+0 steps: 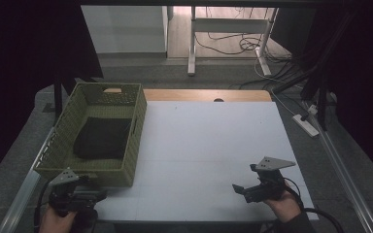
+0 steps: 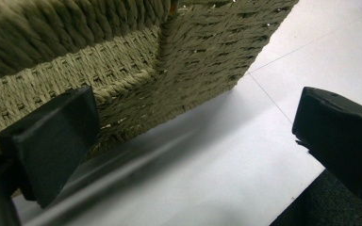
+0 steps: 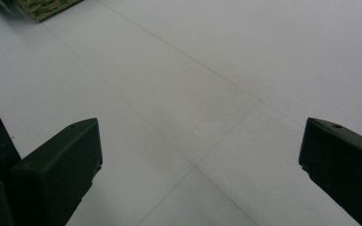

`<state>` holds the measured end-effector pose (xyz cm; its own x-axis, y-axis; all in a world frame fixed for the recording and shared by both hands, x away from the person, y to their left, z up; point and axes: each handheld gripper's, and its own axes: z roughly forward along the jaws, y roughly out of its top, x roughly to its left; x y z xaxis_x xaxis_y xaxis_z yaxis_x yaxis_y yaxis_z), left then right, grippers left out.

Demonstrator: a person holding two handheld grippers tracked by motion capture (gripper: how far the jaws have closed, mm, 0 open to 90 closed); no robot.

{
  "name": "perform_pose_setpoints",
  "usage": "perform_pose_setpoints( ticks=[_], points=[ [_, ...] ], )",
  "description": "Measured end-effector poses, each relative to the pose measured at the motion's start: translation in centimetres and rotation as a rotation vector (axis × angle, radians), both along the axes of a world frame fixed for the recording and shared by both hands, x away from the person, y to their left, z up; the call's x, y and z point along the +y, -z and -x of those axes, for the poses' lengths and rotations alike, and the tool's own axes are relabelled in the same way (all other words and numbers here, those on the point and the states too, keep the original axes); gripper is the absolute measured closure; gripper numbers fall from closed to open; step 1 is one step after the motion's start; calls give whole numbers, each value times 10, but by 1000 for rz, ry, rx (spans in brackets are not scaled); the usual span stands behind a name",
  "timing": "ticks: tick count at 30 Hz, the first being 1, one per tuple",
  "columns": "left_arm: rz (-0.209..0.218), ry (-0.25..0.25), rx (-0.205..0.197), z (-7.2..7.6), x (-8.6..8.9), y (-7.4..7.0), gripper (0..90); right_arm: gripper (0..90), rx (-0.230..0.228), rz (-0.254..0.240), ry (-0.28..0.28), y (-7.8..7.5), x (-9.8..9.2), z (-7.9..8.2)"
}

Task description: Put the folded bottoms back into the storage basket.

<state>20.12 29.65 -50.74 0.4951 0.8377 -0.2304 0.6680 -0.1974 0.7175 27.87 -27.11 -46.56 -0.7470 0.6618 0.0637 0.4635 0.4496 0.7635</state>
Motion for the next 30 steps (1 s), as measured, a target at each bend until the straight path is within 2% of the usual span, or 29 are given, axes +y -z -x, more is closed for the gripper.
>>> perform_pose_setpoints(
  ticks=[12,14,19,23,27,30],
  points=[
    [8,3,1,-1,1,0,13,8,12,-28,36,2,-13,19],
    [9,3,1,-1,1,0,13,8,11,-23,41,3,-15,23],
    [11,4,1,-1,1,0,12,8,13,26,59,7,-21,33],
    [14,5,2,-1,1,0,11,8,40,68,88,11,-26,37],
    [16,6,2,-1,2,0,11,8,41,52,125,11,-32,42],
    [17,6,1,-1,2,0,12,8,38,39,174,11,-40,44]
  ],
)
